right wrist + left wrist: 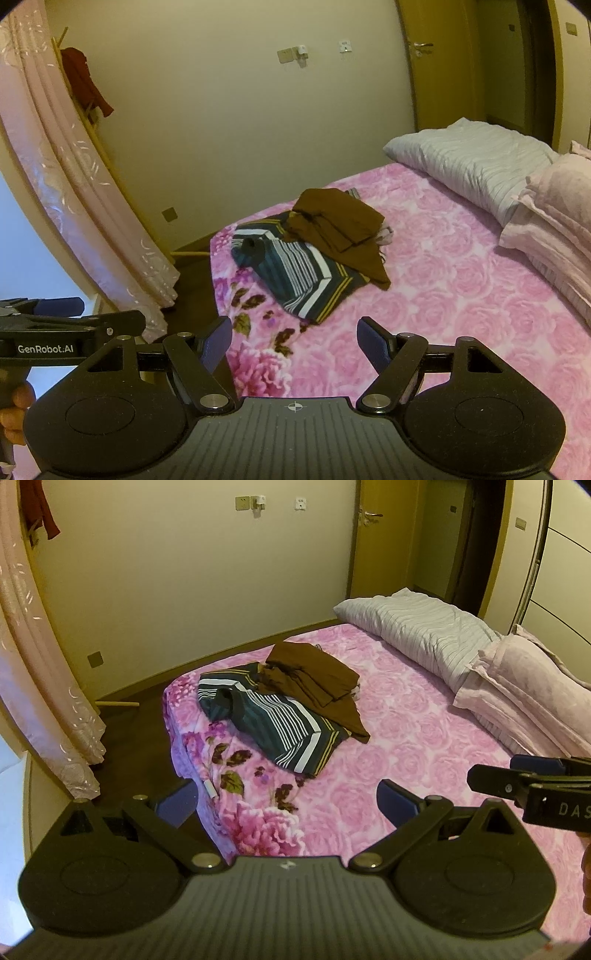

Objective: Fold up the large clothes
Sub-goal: 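Move both grippers toward the brown shirt on the striped garment, then grasp the brown shirt with the right gripper and lift it off the pile, then drop the brown shirt onto open bedspread and open the right gripper, then grasp the brown shirt's collar edge with the left gripper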

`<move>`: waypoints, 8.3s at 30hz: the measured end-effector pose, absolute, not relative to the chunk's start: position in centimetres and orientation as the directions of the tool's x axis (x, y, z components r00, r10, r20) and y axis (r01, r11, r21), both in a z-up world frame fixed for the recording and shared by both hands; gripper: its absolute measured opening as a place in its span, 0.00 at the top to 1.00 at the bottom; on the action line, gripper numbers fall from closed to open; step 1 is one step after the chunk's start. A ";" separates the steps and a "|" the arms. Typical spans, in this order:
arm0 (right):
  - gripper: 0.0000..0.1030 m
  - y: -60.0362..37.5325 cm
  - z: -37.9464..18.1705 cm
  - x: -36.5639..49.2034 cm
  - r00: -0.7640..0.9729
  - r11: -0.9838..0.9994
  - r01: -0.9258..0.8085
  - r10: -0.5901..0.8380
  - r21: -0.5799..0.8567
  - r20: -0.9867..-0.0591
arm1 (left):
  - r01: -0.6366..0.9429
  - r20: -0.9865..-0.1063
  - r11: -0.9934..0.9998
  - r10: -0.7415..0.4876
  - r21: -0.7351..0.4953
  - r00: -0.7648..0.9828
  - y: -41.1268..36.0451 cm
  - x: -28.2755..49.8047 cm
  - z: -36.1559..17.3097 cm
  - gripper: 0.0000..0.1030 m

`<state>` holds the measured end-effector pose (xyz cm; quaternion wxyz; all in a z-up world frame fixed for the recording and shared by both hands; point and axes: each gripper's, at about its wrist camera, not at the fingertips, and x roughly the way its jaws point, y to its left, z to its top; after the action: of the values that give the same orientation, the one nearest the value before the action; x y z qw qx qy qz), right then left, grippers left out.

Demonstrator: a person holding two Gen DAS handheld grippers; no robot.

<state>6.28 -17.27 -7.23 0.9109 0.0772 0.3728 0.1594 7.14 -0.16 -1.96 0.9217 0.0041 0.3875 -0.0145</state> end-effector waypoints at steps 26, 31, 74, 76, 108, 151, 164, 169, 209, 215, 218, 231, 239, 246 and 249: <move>0.30 -13.6 -12.1 25.1 0.593 0.950 -0.086 0.290 0.299 -0.751 | 0.164 -0.831 0.986 -0.101 -0.012 0.547 5.1 30.0 -7.3 0.01; 0.30 -12.9 -13.5 29.8 0.560 0.948 -0.065 0.294 0.312 -0.775 | 0.185 -0.853 0.983 -0.112 -0.019 0.509 5.9 35.3 -8.8 0.01; 0.77 -5.4 -36.3 59.3 0.581 0.948 -0.308 0.122 -0.079 -0.805 | 0.175 -0.924 0.985 -0.065 0.002 0.377 6.7 65.4 -27.9 0.02; 0.92 -5.4 -36.2 59.4 0.591 0.939 -0.336 0.153 -0.068 -0.792 | 0.178 -0.923 0.984 -0.062 0.007 0.379 6.8 65.5 -28.0 0.05; 1.00 -21.6 0.6 26.3 0.966 0.951 0.179 -0.121 0.252 -0.227 | 0.535 -0.716 0.842 -0.412 -0.063 0.564 0.4 44.9 -6.4 0.07; 0.34 -23.7 -11.1 -19.1 0.363 0.487 0.864 -0.418 0.132 -0.833 | 0.989 -0.861 0.148 -0.505 -0.009 0.068 -15.6 5.1 -11.7 0.07; 0.34 -18.6 -13.1 -17.4 0.278 0.320 0.936 -0.424 0.145 -0.862 | 0.998 -0.886 -0.070 -0.463 -0.007 -0.039 -15.7 5.8 -13.3 0.07; 0.34 -18.5 -13.5 -17.4 0.272 0.311 0.939 -0.419 0.144 -0.867 | 0.997 -0.886 -0.078 -0.461 -0.009 -0.044 -15.8 5.9 -13.5 0.07; 0.34 -38.3 -23.7 -42.2 0.177 0.315 0.946 -0.321 0.071 -0.930 | 0.911 -0.826 -0.208 -0.526 0.355 0.202 -25.7 -17.2 -36.3 0.21; 0.34 -38.8 -26.0 -45.1 0.098 0.234 0.972 -0.309 0.024 -0.946 | 0.867 -0.820 -0.274 -0.525 0.417 0.229 -28.1 -17.8 -41.7 0.24; 0.34 -38.8 -26.8 -45.4 0.087 0.218 0.976 -0.300 0.021 -0.950 | 0.858 -0.808 -0.273 -0.538 0.435 0.239 -28.9 -17.4 -43.2 0.24; 0.34 -41.8 -28.9 -37.8 0.199 0.385 0.921 -0.321 0.064 -0.926 | 0.909 -0.722 -0.028 -0.618 0.415 0.311 -26.1 -6.4 -34.4 0.92; 0.34 -42.1 -30.1 -26.6 0.442 0.762 0.648 -0.389 -0.013 -0.809 | 0.892 -0.705 0.288 -0.546 0.350 0.453 -21.6 8.0 -26.9 0.93; 0.35 -38.1 -36.2 -18.2 0.550 0.936 0.134 -0.344 -0.326 -0.761 | 0.888 -0.746 0.350 -0.495 0.299 0.446 -20.1 12.3 -29.6 0.93; 0.35 -38.1 -39.4 -16.1 0.576 0.898 -0.010 -0.353 -0.439 -0.737 | 0.887 -0.748 0.365 -0.494 0.284 0.443 -19.8 13.5 -30.7 0.93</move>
<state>-16.14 -38.10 -39.40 0.8644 -0.2023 0.4495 -0.0991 13.54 -19.83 -30.74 0.7759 0.3455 0.2838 -0.4450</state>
